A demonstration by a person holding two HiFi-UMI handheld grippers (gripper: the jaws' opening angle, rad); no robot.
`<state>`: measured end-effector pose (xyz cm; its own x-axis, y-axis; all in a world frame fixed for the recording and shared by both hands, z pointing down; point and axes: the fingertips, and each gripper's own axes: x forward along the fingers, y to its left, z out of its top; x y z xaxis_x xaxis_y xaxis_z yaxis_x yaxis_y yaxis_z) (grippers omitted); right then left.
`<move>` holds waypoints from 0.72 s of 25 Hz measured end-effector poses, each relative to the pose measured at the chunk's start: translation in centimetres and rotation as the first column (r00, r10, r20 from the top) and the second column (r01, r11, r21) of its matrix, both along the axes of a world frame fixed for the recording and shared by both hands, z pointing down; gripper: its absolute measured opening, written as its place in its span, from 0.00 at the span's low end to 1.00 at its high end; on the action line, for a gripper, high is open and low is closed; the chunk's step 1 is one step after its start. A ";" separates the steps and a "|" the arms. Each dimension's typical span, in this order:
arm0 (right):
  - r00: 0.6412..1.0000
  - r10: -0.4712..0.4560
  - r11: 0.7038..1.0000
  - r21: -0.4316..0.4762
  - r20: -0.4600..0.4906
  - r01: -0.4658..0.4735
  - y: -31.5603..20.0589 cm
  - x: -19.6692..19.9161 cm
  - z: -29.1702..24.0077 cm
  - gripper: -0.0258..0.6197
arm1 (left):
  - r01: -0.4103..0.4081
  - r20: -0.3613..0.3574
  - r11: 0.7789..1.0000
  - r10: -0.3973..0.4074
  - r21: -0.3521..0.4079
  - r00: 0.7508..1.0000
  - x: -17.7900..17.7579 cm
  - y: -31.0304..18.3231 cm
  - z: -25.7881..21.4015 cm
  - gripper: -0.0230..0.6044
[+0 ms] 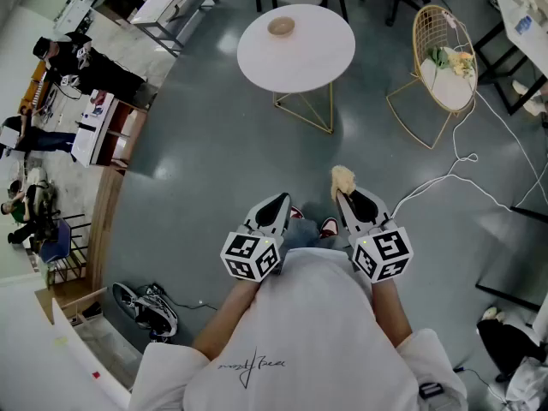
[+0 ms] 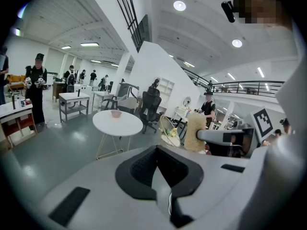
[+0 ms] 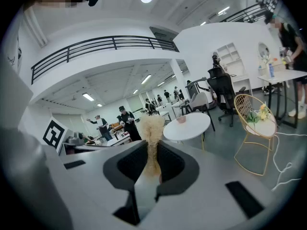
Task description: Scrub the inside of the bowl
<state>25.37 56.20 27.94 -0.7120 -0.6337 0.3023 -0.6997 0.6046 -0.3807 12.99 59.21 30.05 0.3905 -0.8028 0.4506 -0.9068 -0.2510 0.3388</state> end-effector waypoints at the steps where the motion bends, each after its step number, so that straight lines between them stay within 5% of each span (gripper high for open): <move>1: 1.000 -0.002 1.000 -0.001 0.002 0.002 0.1 0.1 0.1 0.16 | 0.006 -0.001 1.000 -0.006 0.003 1.000 0.1 -0.1 0.0 0.04; 18: 1.000 0.007 0.996 -0.087 -0.024 -0.009 -1.6 -1.6 1.8 0.16 | 0.004 -0.023 1.000 -0.005 -0.010 1.000 -1.3 -3.8 1.8 0.04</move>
<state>23.73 54.57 29.77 -0.6988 -0.6101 0.3735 -0.7141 0.5643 -0.4144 11.66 55.45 31.85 0.3975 -0.7999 0.4496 -0.8997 -0.2433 0.3625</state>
